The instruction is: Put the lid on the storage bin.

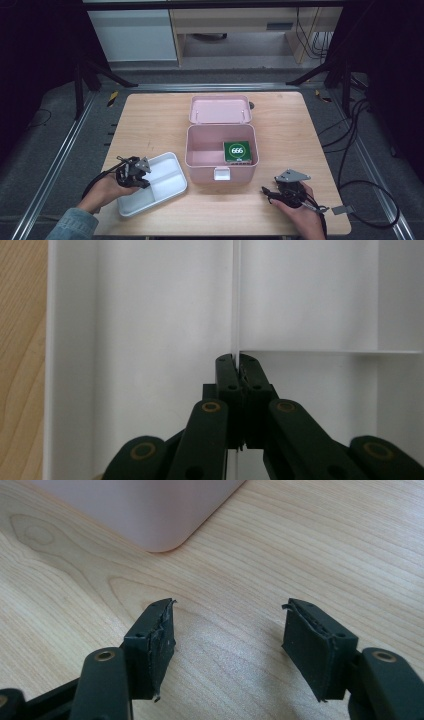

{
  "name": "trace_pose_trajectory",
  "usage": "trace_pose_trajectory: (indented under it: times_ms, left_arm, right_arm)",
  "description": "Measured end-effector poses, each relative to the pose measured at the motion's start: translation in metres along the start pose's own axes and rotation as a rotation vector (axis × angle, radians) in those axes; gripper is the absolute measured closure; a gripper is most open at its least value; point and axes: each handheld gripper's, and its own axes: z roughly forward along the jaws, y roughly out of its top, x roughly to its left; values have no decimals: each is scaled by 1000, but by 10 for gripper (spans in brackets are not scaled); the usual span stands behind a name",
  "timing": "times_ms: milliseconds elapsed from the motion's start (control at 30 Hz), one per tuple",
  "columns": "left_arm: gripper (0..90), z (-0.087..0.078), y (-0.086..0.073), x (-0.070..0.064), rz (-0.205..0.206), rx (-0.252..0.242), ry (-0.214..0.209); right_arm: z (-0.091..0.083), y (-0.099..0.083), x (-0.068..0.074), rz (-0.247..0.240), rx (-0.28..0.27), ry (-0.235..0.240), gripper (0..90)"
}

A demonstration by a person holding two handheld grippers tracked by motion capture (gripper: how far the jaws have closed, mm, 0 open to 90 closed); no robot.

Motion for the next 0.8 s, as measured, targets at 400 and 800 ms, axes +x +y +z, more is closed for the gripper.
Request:
trace_pose_trajectory:
  times_ms: [400, 800]
  left_arm:
    - [896, -25, 4, 8, 28, -22, 53]
    - [897, -76, 8, 23, 30, -95, 107]
  right_arm:
    - [0, 0, -1, 3, -1, 0, 369]
    - [0, 0, -1, 4, 2, -1, 368]
